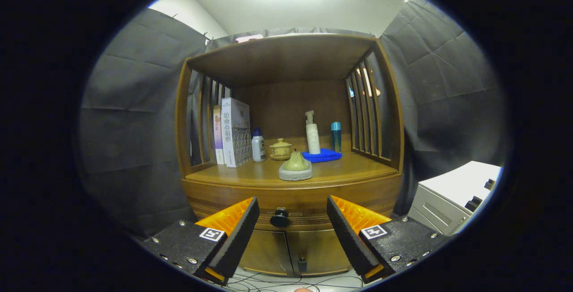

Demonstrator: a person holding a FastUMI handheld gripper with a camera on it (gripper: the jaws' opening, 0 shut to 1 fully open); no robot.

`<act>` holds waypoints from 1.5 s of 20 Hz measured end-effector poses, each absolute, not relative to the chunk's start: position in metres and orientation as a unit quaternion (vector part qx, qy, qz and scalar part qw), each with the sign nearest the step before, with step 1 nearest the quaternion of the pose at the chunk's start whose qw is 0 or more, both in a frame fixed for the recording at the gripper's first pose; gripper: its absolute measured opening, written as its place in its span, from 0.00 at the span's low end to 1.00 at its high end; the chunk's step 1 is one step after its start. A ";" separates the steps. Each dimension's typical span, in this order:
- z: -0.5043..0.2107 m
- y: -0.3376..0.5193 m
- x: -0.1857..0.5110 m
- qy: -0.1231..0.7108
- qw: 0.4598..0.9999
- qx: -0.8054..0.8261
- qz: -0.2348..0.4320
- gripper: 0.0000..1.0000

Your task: Pull open the drawer, take out the items inside it, and place them on the countertop above the cabinet.

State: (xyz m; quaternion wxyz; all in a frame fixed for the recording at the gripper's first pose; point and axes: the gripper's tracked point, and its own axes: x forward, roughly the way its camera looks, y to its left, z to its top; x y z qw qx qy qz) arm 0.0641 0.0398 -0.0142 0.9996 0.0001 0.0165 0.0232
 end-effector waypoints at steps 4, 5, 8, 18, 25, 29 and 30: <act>0.008 0.029 0.032 -0.002 1.000 -0.011 0.018 0.95; 0.011 0.028 0.024 -0.006 1.000 -0.013 0.017 0.95; 0.018 0.027 0.001 -0.013 1.000 -0.012 0.016 0.95; 0.014 0.036 -0.032 -0.014 0.999 -0.017 0.024 0.95; 0.018 0.034 -0.035 -0.020 1.000 -0.009 0.020 0.95; 0.014 0.036 -0.036 -0.015 1.000 -0.008 0.023 0.95; 0.013 0.036 -0.036 -0.014 1.000 -0.008 0.023 0.95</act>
